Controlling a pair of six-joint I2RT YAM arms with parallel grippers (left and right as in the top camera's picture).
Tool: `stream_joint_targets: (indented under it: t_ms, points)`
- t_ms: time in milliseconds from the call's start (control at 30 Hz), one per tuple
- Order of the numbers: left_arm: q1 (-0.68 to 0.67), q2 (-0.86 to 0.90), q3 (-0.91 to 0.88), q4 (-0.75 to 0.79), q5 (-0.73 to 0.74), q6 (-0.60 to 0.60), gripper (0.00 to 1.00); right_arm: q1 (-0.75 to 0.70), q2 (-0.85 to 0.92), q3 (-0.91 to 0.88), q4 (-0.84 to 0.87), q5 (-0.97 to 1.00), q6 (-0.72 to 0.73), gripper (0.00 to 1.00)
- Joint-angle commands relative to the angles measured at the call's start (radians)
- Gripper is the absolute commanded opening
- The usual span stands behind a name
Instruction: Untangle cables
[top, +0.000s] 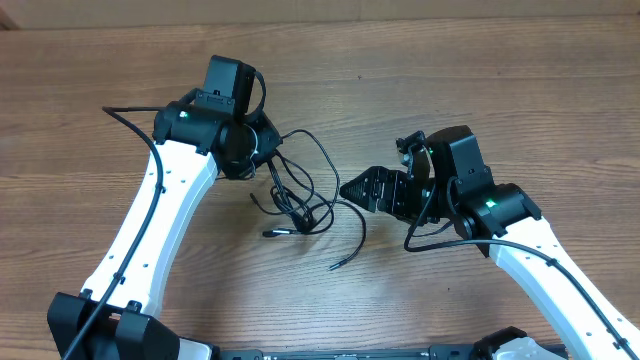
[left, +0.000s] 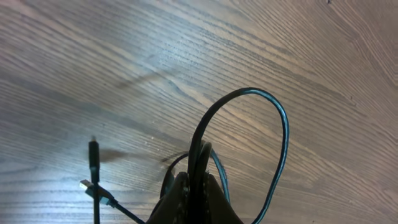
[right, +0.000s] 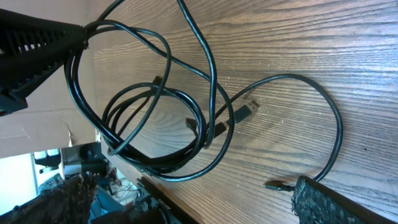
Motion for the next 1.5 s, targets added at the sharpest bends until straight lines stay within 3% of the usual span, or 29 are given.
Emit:
stream_joint_targets:
  t_ms: [0,333,667,867,1000,1200,1467]
  points:
    - [-0.008,-0.005,0.026,0.019,-0.017,0.07,0.04,0.008,-0.002,0.016,0.0,0.01,-0.002,1.0]
    - [-0.007,-0.005,0.026,0.018,-0.063,0.143,0.04,0.008,-0.002,0.016,0.004,0.011,-0.002,1.0]
    - [-0.007,-0.005,0.026,0.024,-0.123,-0.283,0.04,0.008,-0.002,0.016,0.027,0.01,0.05,1.0]
    - [-0.016,-0.005,0.026,0.024,-0.009,-0.585,0.04,0.013,-0.002,0.016,0.121,0.002,0.162,1.0]
    - [-0.033,-0.005,0.026,0.047,0.05,-0.694,0.04,0.053,-0.001,0.016,0.197,0.0,0.168,1.0]
    - [-0.04,-0.005,0.026,0.108,0.177,-0.695,0.04,0.145,0.035,0.016,0.199,0.199,0.148,1.0]
    - [0.034,-0.005,0.026,0.096,0.175,-0.589,0.04,0.171,0.218,0.016,0.029,0.369,0.123,1.0]
